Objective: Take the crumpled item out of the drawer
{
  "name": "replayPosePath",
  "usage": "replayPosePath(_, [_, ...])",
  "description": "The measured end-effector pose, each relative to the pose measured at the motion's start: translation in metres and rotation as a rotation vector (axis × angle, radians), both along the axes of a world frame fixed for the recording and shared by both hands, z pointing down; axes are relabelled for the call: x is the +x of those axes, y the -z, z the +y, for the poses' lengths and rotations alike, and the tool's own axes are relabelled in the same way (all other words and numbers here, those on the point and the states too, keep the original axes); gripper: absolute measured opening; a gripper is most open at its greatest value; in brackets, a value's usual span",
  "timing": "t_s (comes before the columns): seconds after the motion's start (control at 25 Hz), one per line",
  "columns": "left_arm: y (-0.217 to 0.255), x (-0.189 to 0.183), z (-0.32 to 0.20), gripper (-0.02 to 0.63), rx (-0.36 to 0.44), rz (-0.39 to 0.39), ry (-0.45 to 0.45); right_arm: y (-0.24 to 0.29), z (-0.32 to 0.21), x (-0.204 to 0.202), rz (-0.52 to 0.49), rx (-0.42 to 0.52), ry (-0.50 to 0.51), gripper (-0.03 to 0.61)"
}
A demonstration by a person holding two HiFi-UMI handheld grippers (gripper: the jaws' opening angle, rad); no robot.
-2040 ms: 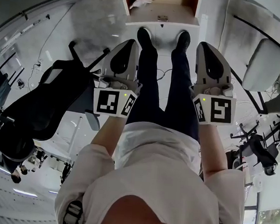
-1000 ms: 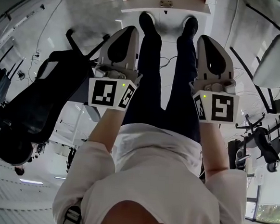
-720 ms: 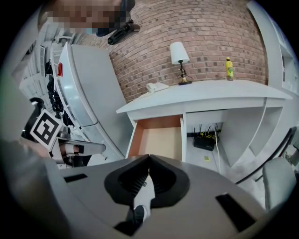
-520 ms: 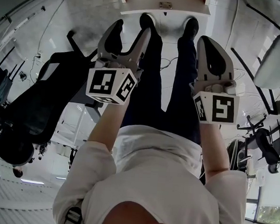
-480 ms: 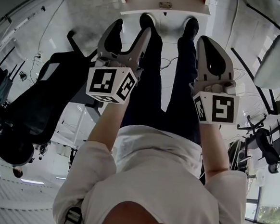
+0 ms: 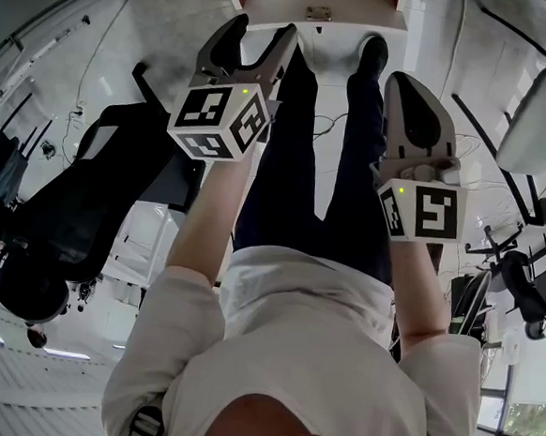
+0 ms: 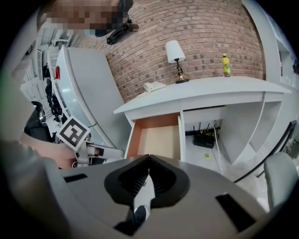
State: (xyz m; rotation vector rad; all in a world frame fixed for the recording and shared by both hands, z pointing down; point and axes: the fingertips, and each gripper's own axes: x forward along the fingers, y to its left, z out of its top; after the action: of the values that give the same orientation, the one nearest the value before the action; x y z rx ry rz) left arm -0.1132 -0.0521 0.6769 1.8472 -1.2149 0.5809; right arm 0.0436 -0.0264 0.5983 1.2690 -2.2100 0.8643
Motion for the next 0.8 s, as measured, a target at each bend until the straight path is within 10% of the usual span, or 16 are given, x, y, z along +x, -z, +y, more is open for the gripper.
replayPosePath(0.8, [-0.076,-0.012,-0.033,0.288,-0.194,-0.129,-0.018,-0.012,-0.004,0.022,-0.02,-0.039,-0.033,0.009])
